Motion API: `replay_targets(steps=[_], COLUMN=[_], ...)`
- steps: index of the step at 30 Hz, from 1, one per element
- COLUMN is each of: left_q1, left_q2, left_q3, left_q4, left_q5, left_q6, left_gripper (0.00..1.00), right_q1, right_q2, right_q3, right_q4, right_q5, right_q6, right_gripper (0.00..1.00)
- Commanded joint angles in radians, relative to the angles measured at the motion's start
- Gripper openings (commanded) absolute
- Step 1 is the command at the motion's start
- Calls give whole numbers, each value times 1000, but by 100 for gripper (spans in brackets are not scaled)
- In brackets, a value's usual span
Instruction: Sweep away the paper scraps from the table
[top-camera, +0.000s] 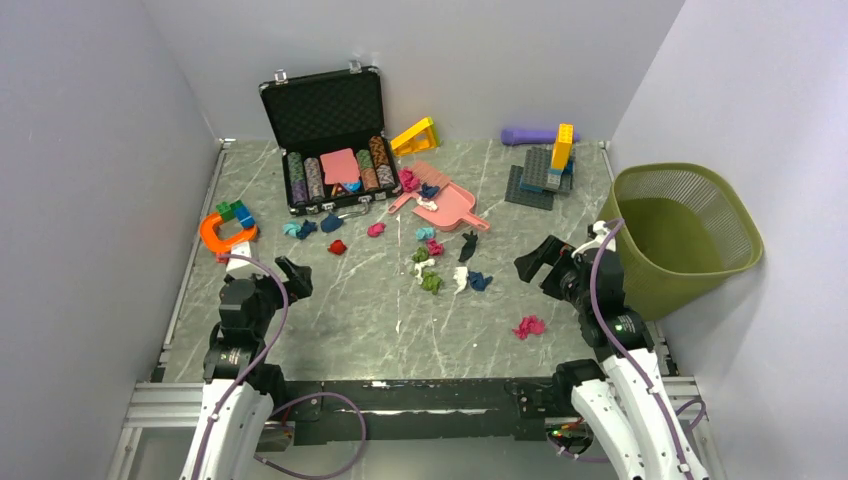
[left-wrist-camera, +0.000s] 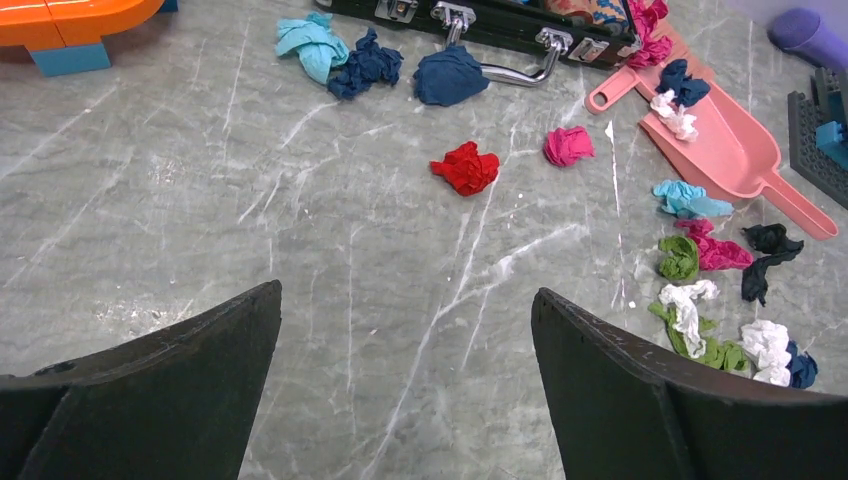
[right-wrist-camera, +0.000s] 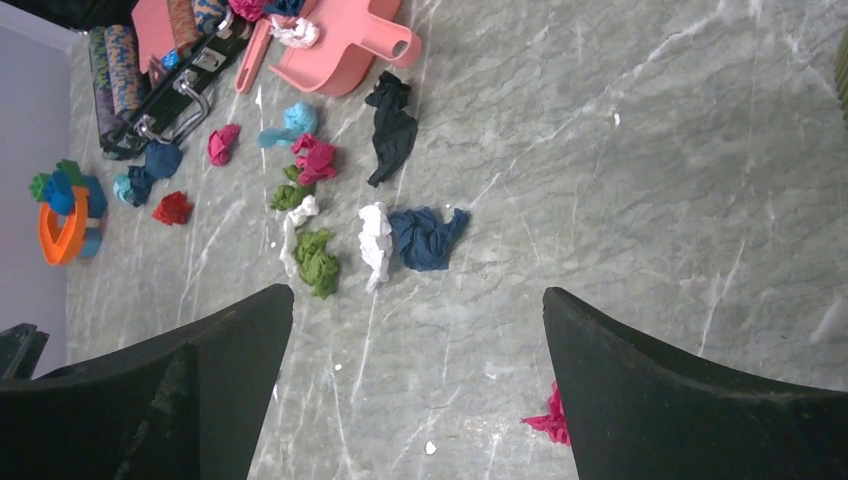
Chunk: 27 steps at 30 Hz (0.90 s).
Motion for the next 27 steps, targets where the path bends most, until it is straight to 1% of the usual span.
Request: replay_targets(steps=[1, 3, 8, 12, 14, 15, 16, 18, 21, 24, 27], left_q1=[1, 0, 0, 0, 1, 1, 1, 1, 0, 0, -1], left_q2=[2, 16, 27, 11, 4, 3, 1, 1, 2, 7, 16], left_q3=[-9, -3, -2, -14, -19, -22, -25, -27, -29, -30, -32], left_q4=[35, 37, 46, 64, 71, 76, 83, 92, 98, 101, 108], left_q5=[20, 29, 49, 79, 90, 99, 110, 124, 134, 137, 147], left_q6=[-4, 1, 10, 20, 23, 27, 29, 32, 34, 34, 34], left_gripper=[98, 98, 98, 98, 98, 98, 98, 98, 98, 98, 98], right_q1=[0, -1, 1, 0, -1, 1, 2, 21, 102, 183, 222], right_q2=[-10, -23, -45, -57, -50, -34, -6, 80, 250, 436, 641], right_q3=[20, 16, -19, -74, -89, -83, -65, -23, 61, 150, 246], right_q4=[-2, 5, 78, 163, 209, 230, 235, 240, 235, 268, 286], right_q5=[-2, -5, -67, -49, -64, -94, -124, -122, -13, 47, 123], right_q6=[-12, -18, -32, -14, -44, -89, -132, -183, -261, -345, -456], right_gripper=[100, 100, 100, 98, 100, 100, 100, 98, 95, 94, 93])
